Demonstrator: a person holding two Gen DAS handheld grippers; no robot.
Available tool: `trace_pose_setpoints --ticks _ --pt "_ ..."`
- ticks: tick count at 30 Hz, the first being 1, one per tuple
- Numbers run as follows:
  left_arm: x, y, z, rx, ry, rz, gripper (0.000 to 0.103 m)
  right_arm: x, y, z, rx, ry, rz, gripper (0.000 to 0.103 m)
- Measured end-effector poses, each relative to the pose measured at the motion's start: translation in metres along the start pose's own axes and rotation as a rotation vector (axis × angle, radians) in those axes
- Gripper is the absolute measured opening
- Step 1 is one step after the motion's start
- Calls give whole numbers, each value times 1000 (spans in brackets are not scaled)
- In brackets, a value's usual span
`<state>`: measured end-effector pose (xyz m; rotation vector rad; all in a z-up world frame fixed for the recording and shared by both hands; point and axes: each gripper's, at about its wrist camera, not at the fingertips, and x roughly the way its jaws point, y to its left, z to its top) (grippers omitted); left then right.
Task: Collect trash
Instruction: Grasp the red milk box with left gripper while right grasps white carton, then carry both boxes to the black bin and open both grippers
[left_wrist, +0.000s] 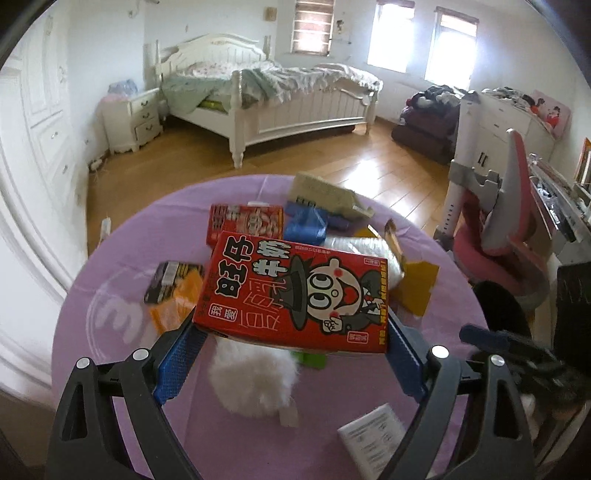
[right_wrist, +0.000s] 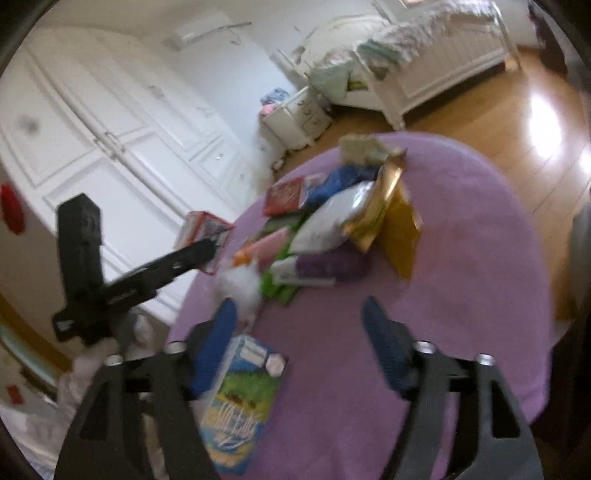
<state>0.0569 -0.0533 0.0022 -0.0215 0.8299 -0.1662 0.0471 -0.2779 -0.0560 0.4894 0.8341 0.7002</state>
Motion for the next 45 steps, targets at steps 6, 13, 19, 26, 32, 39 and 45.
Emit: trace_pose_setpoints --ticks 6,13,19,26,32,39,45 --pt "-10 25 -23 -98 -5 56 88 35 40 -43 -63 193 33 90" --pt "-18 39 -27 -139 -12 65 88 70 74 -61 -266 272 -260 51" --pt "-13 15 -30 -97 -29 -17 88 -5 27 -43 -48 50 -66 42" --pt "20 -115 -11 43 33 -340 88 -157 -86 -70 284 -378 -315 42" --pt "89 -240 -7 142 165 -520 88 -199 -166 -108 503 -437 -490 42" --pt "151 -324 -16 284 257 -467 89 -207 -224 -142 667 -456 -538 57" --pt "140 -320 -24 361 239 -448 96 -222 -219 -154 644 -520 -564 86"
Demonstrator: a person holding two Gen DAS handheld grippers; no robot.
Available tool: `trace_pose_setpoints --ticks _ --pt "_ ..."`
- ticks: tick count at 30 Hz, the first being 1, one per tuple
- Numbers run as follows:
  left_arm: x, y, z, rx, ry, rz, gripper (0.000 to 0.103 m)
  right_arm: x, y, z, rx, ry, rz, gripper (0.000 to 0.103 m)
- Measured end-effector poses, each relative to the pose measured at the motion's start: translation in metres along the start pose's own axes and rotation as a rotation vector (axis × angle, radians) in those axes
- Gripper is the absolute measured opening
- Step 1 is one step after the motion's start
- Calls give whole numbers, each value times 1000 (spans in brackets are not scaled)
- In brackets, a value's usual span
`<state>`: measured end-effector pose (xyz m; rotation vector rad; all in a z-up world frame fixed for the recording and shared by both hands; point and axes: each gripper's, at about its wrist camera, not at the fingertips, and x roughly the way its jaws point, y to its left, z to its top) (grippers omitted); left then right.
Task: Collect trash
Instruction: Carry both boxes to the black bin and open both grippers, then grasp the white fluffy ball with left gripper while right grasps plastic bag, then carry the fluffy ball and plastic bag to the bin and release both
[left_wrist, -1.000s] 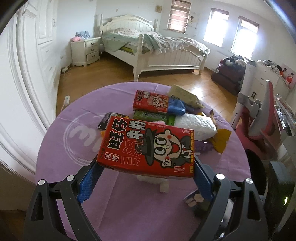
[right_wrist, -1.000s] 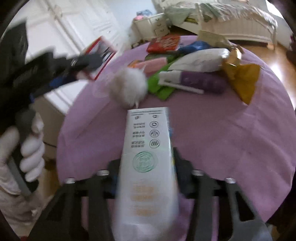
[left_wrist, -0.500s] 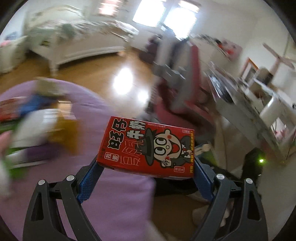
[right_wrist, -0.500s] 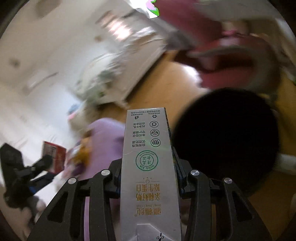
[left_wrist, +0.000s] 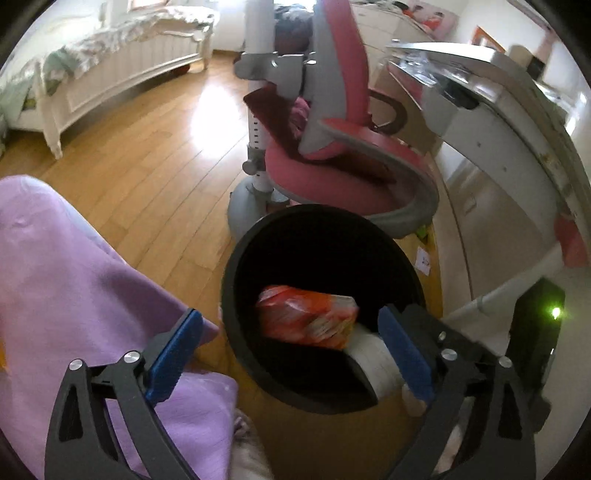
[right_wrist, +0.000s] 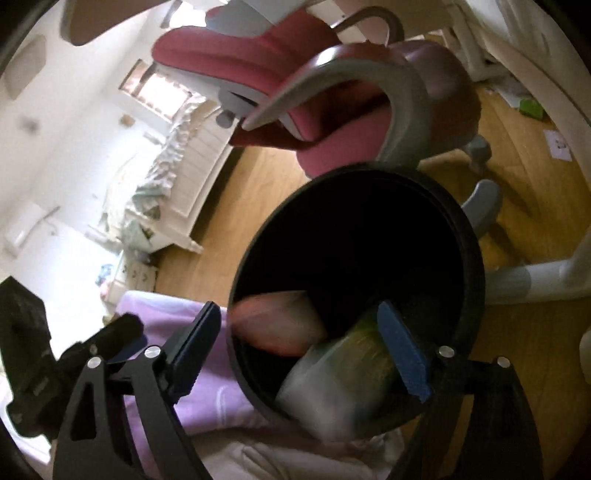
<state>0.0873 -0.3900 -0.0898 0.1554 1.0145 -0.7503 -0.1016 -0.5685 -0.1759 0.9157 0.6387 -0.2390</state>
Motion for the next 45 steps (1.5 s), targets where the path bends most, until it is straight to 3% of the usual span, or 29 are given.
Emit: trace_pose_setpoints --ticks 5,11,14,16,21,24,28,33,36,37,40,41,45 --pt "-45 5 -16 31 -80 18 96 -4 26 6 -31 -13 48 86" --pt "-139 64 -55 -68 -245 152 98 -22 139 11 -271 -40 203 89" --pt "-187 121 -85 -176 -305 320 98 -20 200 5 -401 -19 297 90" --pt "-207 156 -103 -249 -317 394 98 -10 241 -7 -475 30 361 90" --pt "-237 244 -152 -460 -287 495 98 24 321 -52 -615 190 451 90" --pt "-233 267 -165 -490 -242 477 98 55 361 -85 -738 258 403 90" --pt "-214 272 -161 -443 -190 469 98 93 397 -114 -864 348 348 90" --pt "-192 285 -158 -453 -173 416 96 138 432 -154 -1128 390 180 90" --pt "-185 289 -161 -453 -161 385 81 163 434 -170 -1233 427 92 88" --pt "-184 289 -160 -453 -158 376 74 166 434 -175 -1266 427 78 83" --pt "-181 288 -161 -443 -158 379 54 163 433 -178 -1261 415 80 52" --pt "-181 289 -162 -449 -164 364 48 155 430 -178 -1254 415 97 46" --pt "-191 288 -165 -475 -209 333 44 127 421 -167 -1150 433 224 40"
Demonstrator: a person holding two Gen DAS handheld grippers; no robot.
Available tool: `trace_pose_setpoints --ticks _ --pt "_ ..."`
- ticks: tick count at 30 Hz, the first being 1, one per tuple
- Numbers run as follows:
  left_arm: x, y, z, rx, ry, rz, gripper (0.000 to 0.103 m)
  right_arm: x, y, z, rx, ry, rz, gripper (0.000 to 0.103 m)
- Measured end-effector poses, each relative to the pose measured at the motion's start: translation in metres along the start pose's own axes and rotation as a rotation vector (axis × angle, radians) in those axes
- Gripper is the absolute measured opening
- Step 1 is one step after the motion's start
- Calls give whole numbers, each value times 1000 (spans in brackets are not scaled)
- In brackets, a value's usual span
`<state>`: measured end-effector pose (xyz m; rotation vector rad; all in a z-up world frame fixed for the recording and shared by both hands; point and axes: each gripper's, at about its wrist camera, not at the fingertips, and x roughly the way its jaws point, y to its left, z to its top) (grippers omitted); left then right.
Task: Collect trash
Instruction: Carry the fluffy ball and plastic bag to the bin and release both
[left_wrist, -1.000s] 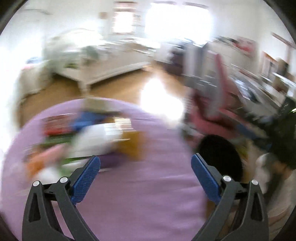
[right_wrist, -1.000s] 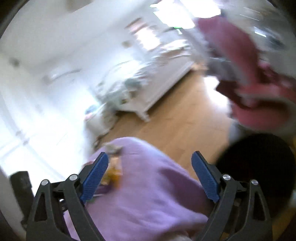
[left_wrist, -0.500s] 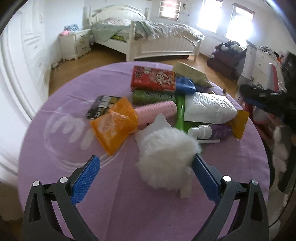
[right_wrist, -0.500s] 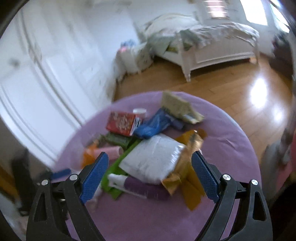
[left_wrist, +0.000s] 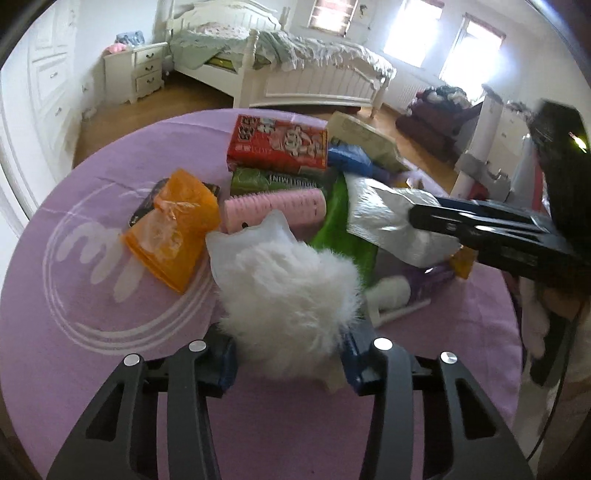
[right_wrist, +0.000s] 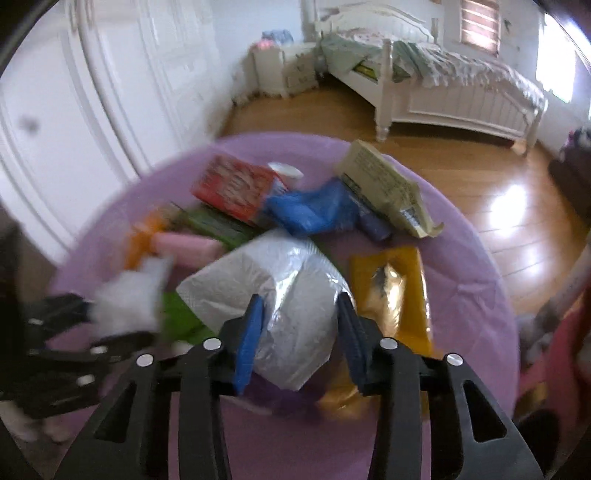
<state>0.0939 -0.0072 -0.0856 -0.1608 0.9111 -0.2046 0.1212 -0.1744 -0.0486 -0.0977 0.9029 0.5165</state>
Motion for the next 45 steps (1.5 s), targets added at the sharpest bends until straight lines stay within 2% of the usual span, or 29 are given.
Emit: trace_pose_setpoints --ticks 5,10,15,17,21,26,29,33,39,42,43,44,45 --pt "-34 6 3 -61 -80 -69 43 -81 -8 -17 151 -201 144 39" --pt "-69 -12 8 -47 -150 -111 43 -141 -34 -46 320 -361 196 39" --pt "-80 -65 21 46 -180 -165 43 -178 -76 -90 491 -475 173 39" --pt "-78 -88 24 96 -178 -192 44 -194 -94 -110 541 -514 123 39" --pt "-62 -161 26 228 -167 -285 44 -232 -132 -156 643 -583 12 39" --pt "-19 -255 17 346 -73 -420 44 -264 -177 -211 750 -625 -138 39" --pt "10 -303 5 403 -11 -486 44 -271 -199 -243 810 -613 -224 39" --pt "43 -347 -20 469 71 -509 44 -263 -217 -276 880 -585 -282 39" --pt "79 -372 -41 493 165 -498 44 -249 -239 -314 960 -542 -337 39" --pt "86 -380 -44 501 170 -495 49 -246 -243 -324 984 -527 -346 40" --pt "87 -382 -45 504 164 -485 56 -243 -247 -326 997 -518 -354 41" --pt "86 -384 -46 503 156 -475 68 -241 -248 -329 1009 -509 -362 44" --pt "86 -385 -45 499 145 -466 75 -243 -250 -332 1017 -503 -370 45"
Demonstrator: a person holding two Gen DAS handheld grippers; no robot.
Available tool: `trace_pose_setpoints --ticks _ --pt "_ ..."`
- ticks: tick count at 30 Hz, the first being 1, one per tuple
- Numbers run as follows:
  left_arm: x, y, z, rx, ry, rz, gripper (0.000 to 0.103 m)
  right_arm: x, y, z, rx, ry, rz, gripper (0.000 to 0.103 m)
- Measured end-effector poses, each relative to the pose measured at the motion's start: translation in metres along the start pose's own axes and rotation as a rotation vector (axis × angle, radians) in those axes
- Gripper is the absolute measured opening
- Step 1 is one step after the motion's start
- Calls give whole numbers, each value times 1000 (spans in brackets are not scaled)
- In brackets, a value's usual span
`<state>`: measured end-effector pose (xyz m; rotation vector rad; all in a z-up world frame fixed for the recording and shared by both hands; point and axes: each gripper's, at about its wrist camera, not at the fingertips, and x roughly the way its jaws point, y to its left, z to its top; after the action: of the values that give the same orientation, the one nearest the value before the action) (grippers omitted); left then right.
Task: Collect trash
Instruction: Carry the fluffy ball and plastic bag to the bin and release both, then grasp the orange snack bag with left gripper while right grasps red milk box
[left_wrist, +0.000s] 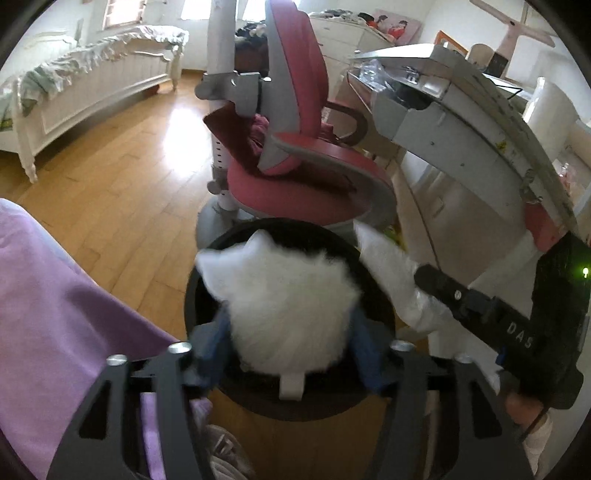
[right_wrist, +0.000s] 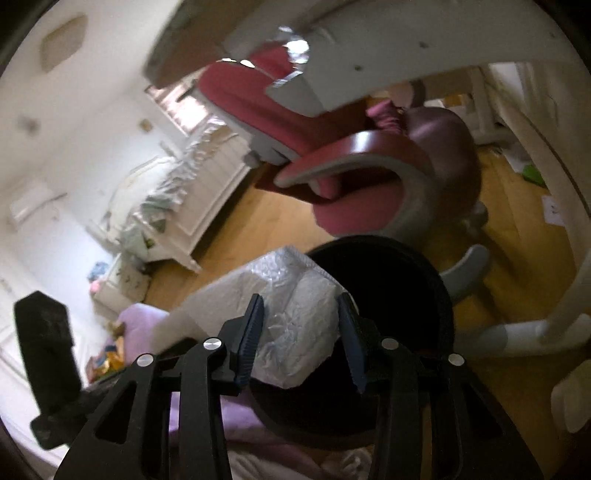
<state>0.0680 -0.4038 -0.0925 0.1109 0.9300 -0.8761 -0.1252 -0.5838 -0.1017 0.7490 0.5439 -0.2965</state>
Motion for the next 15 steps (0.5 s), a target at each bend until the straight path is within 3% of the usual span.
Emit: trace_pose_setpoints --ticks 1,2,5,10,15 --pt "-2 0 0 -2 -12 6 89 1 -5 -1 11 3 -16 49" --pt "-4 0 0 -1 -29 12 93 1 -8 -1 20 6 -26 56" --pt "-12 -3 0 32 -40 36 94 -3 -8 -6 44 2 -48 75" --pt "-38 -2 -8 81 -59 126 98 -5 8 -7 42 -7 -8 79" --pt "-89 32 -19 27 -128 215 98 4 69 -4 -59 6 101 82"
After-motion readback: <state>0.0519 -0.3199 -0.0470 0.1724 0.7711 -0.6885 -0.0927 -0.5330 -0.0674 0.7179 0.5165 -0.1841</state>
